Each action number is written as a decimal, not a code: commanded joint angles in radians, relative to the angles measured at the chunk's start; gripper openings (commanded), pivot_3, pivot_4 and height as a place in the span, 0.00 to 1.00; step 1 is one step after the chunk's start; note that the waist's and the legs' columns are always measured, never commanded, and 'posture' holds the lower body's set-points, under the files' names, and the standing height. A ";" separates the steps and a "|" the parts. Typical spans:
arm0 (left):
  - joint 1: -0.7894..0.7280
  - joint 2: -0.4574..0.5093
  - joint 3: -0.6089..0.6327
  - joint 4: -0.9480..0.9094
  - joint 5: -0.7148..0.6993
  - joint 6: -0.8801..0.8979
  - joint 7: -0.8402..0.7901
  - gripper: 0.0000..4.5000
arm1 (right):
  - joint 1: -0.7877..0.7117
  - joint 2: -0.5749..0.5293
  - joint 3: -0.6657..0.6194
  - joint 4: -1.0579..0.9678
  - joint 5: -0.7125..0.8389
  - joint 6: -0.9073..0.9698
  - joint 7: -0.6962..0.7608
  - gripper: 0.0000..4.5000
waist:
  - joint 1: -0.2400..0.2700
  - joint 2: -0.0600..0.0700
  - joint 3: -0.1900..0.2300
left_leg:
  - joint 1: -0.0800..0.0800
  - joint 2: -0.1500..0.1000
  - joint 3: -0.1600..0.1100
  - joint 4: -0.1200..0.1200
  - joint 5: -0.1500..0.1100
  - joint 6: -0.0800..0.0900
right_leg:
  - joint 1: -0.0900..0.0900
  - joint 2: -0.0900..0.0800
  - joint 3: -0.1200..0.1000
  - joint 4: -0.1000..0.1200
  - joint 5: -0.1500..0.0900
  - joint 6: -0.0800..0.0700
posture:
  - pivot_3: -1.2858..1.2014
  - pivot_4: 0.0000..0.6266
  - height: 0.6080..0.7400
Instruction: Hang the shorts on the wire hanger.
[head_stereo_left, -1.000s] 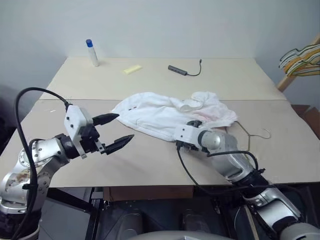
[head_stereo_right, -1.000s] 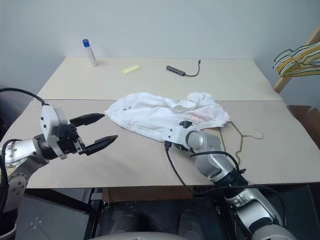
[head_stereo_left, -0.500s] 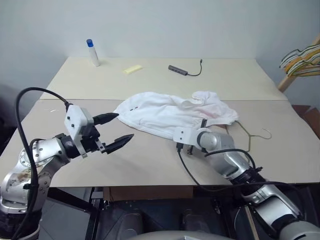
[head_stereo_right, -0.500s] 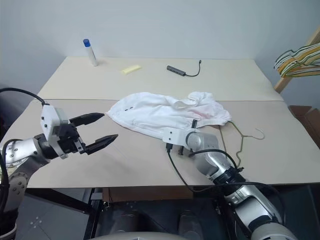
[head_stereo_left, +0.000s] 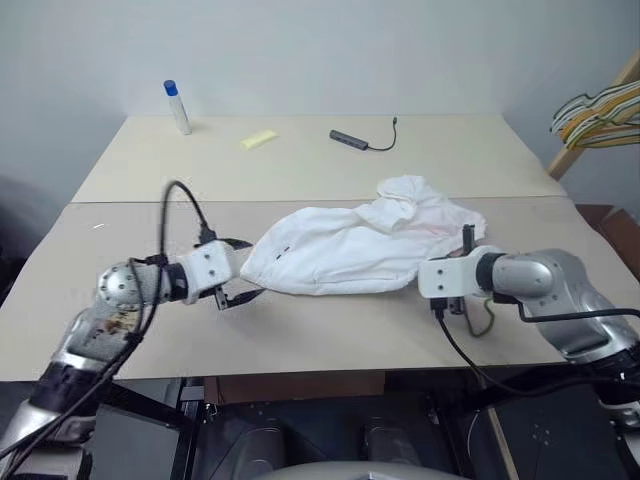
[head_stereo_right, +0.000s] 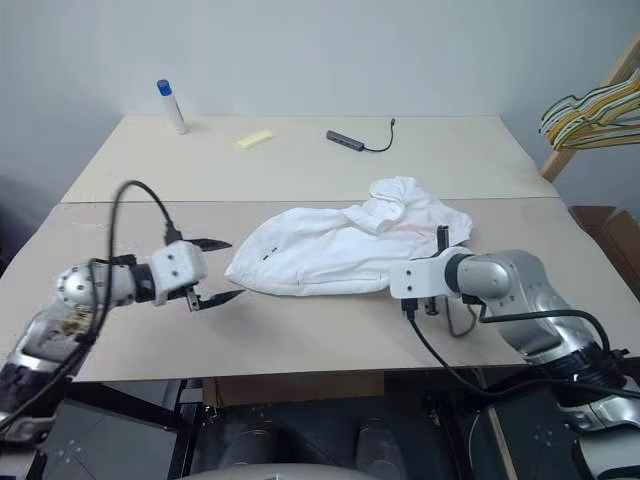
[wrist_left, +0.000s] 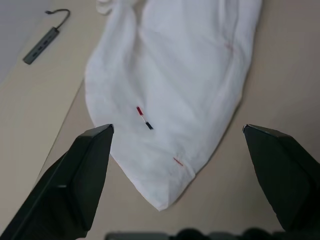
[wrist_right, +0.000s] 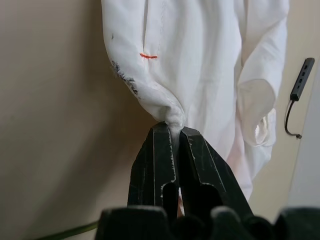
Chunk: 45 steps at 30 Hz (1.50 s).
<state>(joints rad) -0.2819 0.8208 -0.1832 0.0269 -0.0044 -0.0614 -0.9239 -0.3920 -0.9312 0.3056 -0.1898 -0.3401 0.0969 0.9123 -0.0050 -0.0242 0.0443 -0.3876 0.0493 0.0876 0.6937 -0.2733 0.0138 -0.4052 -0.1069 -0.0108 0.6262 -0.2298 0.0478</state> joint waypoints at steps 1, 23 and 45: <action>-0.069 -0.012 -0.068 0.121 0.132 -0.143 0.021 1.00 | -0.013 0.002 -0.052 -0.045 0.005 0.010 -0.002 0.01 | -0.003 0.000 0.000 | -0.001 0.000 0.000 0.000 0.000 0.000 | 0.000 0.000 0.000 0.000 0.000 0.000 | 0.51 0.00 1.00; -0.383 -0.213 -0.178 0.659 0.398 -0.310 0.237 0.01 | -0.041 0.007 -0.094 -0.046 0.014 0.014 0.007 0.00 | -0.012 0.003 -0.003 | 0.000 0.000 0.000 0.002 0.000 0.000 | 0.001 0.000 0.000 0.002 0.000 0.000 | 0.50 0.00 1.00; -0.145 0.096 0.112 -0.056 -0.219 0.086 -0.101 0.01 | -0.546 0.100 -0.048 0.687 0.138 -0.487 0.094 0.00 | -0.032 0.005 -0.002 | 0.005 0.001 0.004 0.002 0.000 0.001 | 0.001 -0.001 0.002 0.005 -0.002 -0.001 | 0.54 0.00 1.00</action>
<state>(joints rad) -0.3578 0.9368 -0.1061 -0.0600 -0.2508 -0.0234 -1.1099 -0.8671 -0.8510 0.2668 0.4182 -0.1485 -0.3671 1.0945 -0.0369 -0.0195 0.0424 -0.3840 0.0499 0.0905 0.6954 -0.2722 0.0145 -0.4044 -0.1076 -0.0088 0.6313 -0.2310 0.0472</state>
